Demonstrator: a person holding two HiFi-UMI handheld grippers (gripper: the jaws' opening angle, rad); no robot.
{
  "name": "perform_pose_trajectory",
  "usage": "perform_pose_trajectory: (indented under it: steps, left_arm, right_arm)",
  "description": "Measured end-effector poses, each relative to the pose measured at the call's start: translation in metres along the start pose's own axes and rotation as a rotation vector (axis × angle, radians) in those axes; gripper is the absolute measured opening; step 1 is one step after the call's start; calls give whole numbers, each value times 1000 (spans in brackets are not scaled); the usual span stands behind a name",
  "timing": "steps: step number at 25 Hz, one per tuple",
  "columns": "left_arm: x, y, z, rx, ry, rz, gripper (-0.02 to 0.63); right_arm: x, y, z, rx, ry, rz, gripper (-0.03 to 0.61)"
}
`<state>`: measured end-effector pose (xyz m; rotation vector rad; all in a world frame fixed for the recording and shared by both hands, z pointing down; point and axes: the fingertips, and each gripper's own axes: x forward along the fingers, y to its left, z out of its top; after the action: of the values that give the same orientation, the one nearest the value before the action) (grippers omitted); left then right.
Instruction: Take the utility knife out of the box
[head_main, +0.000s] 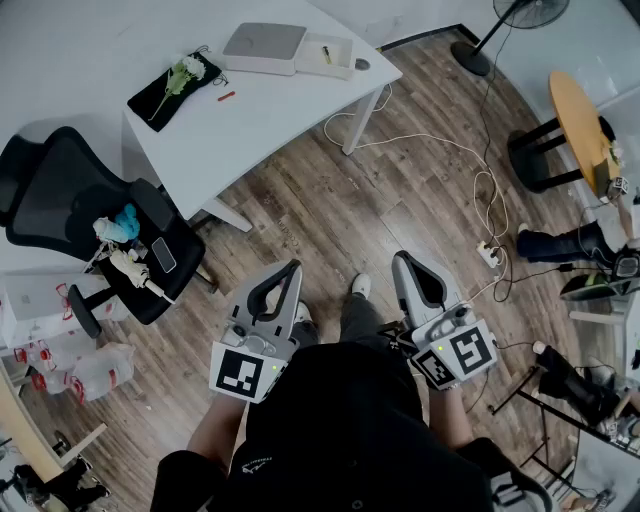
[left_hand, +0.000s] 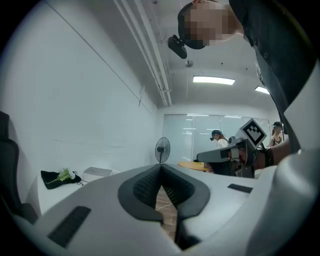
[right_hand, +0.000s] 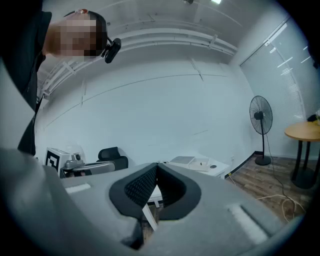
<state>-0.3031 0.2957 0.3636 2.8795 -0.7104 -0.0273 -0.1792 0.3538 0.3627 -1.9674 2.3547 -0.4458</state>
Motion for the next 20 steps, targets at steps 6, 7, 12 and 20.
perform_pose_trajectory:
  steps: [6,7,12,20]
  left_arm:
    - [-16,-33,17,11,-43,32,6]
    - [-15,-39,17,14,-45,28,6]
    - [4,-82,11,18,-44,11,5]
    - [29,-144,-7,42,-13,19,5]
  right_arm:
    - [-28,10,-3,-15,10,9,3]
    - [-33,10,-2,-31,10,11,3]
    - [-65,-3,2,-40,0,29,3]
    - [-106,-45,0,-44,-2,58,3]
